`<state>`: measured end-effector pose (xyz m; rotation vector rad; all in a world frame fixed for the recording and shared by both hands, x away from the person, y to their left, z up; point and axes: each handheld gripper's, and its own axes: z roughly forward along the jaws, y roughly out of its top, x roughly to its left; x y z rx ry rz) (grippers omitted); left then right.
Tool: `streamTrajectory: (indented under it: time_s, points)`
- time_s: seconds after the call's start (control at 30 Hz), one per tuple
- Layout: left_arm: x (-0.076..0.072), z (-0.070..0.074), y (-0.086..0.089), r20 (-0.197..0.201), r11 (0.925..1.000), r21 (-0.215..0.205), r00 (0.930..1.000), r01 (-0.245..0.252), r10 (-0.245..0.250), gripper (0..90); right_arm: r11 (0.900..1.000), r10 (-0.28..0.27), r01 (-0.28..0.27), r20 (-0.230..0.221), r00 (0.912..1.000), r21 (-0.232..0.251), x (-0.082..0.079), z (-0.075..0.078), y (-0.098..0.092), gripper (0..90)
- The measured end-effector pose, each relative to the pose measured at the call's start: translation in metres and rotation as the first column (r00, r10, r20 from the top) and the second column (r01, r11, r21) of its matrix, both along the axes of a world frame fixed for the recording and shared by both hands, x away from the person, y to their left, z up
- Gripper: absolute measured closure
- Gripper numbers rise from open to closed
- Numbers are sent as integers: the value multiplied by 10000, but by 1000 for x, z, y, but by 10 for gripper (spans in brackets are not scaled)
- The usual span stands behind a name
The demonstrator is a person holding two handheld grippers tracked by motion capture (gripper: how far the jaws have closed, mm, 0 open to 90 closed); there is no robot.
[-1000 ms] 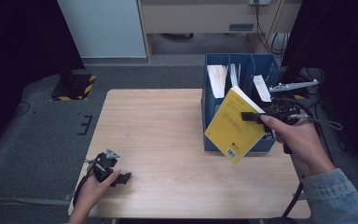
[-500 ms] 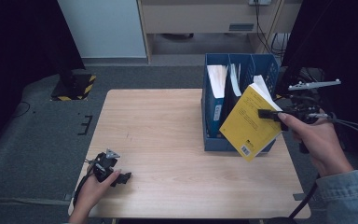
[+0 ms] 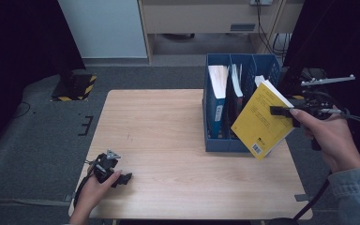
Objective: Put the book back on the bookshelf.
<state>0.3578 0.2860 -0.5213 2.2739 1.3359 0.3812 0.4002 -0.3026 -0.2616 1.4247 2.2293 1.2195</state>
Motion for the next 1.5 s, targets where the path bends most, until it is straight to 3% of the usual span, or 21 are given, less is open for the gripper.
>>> streamTrajectory:
  time_s: [0.7,0.97,1.5]
  points:
    - [-1,-1,0,100,10000,-55,9999,44,-43,0,9974,-681,679,-80,9976,-238,9,-3,-14,741]
    - [-1,-1,-1,97,10000,-55,9999,59,-59,0,9919,-1090,1079,-132,9940,-665,21,2,-16,740]
    - [-1,-1,-1,143,9999,-83,9999,79,-78,0,9828,-1745,1734,-127,9846,-630,49,5,1,740]
